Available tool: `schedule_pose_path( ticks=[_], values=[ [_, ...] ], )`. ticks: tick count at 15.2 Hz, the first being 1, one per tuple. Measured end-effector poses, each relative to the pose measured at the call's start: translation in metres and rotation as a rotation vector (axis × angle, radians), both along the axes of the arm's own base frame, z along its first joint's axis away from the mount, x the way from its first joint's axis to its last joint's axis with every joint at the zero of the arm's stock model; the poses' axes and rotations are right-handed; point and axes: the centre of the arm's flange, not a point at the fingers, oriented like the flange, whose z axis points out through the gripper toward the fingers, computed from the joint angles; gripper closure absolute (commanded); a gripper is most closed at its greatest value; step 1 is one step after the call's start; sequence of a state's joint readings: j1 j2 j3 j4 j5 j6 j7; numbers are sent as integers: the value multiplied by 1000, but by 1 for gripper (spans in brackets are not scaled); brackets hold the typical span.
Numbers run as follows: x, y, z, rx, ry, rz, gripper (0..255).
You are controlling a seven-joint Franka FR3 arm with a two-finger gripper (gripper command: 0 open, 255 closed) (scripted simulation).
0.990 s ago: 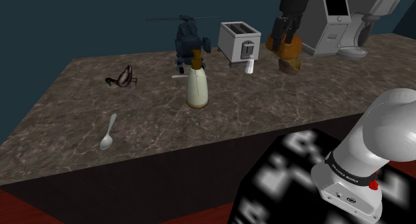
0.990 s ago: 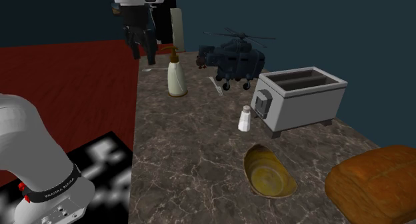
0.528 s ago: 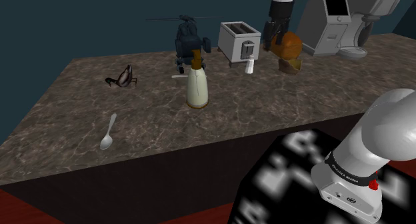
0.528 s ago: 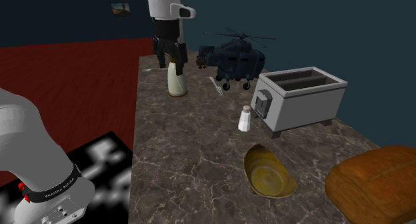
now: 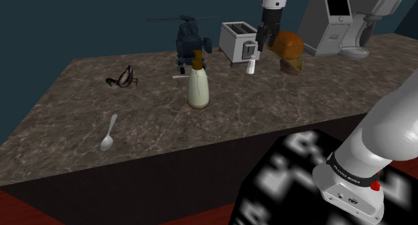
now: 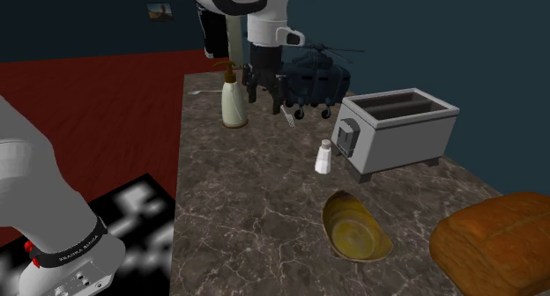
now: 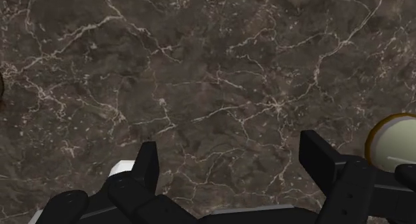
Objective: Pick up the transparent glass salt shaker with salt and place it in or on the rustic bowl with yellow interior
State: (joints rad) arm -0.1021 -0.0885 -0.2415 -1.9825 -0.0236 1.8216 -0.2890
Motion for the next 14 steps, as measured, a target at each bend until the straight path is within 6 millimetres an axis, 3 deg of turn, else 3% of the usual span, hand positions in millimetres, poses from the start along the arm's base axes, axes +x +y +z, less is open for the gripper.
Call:
schedule_pose_path(
  ticks=[14],
  values=[
    [116,-132,-83,51,43,-31,0]
  ],
)
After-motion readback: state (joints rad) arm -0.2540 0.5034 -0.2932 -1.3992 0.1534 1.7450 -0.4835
